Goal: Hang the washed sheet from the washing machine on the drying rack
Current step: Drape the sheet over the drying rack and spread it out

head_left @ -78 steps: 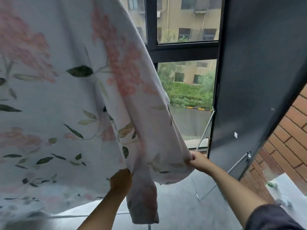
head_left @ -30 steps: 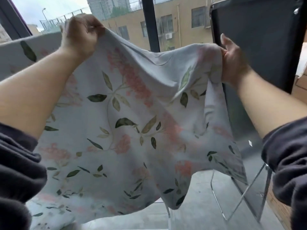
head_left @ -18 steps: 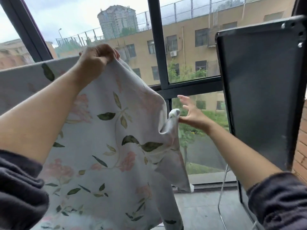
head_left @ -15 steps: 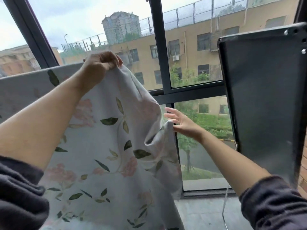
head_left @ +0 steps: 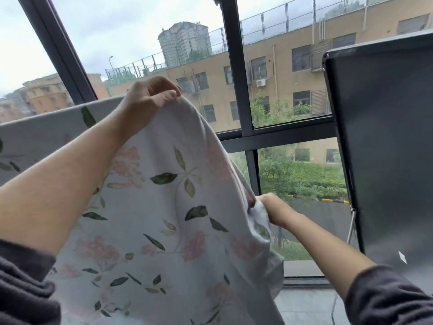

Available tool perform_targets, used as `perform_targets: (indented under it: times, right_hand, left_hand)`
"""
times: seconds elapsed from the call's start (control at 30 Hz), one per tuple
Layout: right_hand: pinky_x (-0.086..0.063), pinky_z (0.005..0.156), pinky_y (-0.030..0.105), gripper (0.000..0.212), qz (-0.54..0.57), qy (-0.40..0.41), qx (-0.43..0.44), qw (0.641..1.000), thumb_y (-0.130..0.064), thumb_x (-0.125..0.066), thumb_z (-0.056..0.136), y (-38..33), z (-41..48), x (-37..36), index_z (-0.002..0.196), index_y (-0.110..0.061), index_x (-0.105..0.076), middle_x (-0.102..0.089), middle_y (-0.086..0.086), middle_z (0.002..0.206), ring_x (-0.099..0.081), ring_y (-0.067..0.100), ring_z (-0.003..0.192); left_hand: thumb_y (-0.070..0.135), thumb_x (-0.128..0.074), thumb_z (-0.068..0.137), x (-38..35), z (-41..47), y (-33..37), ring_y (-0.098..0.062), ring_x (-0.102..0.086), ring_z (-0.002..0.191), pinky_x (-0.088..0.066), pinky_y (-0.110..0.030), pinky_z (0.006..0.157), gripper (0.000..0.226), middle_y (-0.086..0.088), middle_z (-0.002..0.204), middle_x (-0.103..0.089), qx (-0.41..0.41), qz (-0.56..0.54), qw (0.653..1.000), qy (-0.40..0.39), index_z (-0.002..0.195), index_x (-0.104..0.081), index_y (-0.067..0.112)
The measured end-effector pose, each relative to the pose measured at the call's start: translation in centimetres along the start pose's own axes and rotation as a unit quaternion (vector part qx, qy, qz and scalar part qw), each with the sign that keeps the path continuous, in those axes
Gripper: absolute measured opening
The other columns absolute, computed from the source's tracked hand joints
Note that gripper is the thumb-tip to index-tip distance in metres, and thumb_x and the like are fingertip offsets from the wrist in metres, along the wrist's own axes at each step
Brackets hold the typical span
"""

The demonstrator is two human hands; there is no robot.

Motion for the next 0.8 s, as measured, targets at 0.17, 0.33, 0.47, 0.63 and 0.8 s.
perform_targets:
  times: [0.17,0.33,0.47,0.63,0.8]
  right_hand:
    - [-0.036,0.045,0.017,0.037,0.158,0.006,-0.053,0.986,0.003,-0.043,0.090,3.8,-2.1,-0.6,0.055,-0.008,-0.047,-0.047,-0.001,0.044,-0.043,0.009,0.039]
    - [-0.041,0.060,0.026,0.030,0.180,0.042,-0.119,0.976,-0.009,-0.046,0.093,7.3,-2.8,0.2,0.067,-0.019,-0.055,-0.054,-0.003,0.064,-0.048,0.018,0.065]
    - [-0.033,0.066,0.031,0.034,0.098,0.053,-0.178,0.978,-0.010,-0.047,0.094,9.3,-3.8,-1.5,0.060,-0.016,-0.050,-0.055,0.006,0.072,-0.045,0.023,0.074]
    - [-0.037,0.075,0.024,0.015,-0.055,-0.023,-0.211,0.976,-0.018,-0.053,0.094,12.6,-6.7,-7.0,0.105,-0.015,-0.062,-0.062,0.014,0.115,-0.059,0.026,0.101]
    - [-0.047,0.079,0.025,0.019,-0.262,-0.132,-0.244,0.924,-0.025,-0.040,0.093,19.2,-10.6,-11.3,0.094,-0.030,-0.058,-0.064,-0.006,0.106,-0.059,0.018,0.103]
  left_hand:
    - [0.035,-0.039,0.099,1.7,-0.1,-1.8,-0.026,-0.051,0.105,-0.037,-0.037,0.088,0.028,-0.004,0.110,-0.055,0.037,0.198,0.978,0.054,0.118,-0.051,0.019]
    - [0.041,-0.030,0.101,2.8,-0.8,-2.9,-0.036,-0.045,0.112,-0.025,-0.047,0.104,0.041,-0.022,0.118,-0.054,0.051,0.315,0.942,0.099,0.120,-0.045,0.009]
    - [0.041,-0.028,0.100,3.5,-1.1,-3.7,-0.034,-0.043,0.115,-0.023,-0.050,0.106,0.041,-0.021,0.118,-0.051,0.040,0.326,0.937,0.122,0.117,-0.046,0.007]
    - [0.043,-0.024,0.099,4.1,-0.9,-5.3,-0.031,-0.044,0.114,-0.023,-0.051,0.107,0.045,-0.019,0.119,-0.050,0.028,0.339,0.928,0.149,0.113,-0.045,0.006]
    - [0.048,-0.018,0.097,5.3,-1.0,-7.2,-0.030,-0.044,0.116,-0.019,-0.048,0.108,0.051,-0.019,0.118,-0.051,0.026,0.361,0.915,0.179,0.111,-0.049,0.009]
Point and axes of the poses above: each hand's wrist, its own z-axis towards the middle knuckle, its own x-axis out of the back of the hand, y = z × x, the point moved 9 cm from there along z, towards the middle knuckle
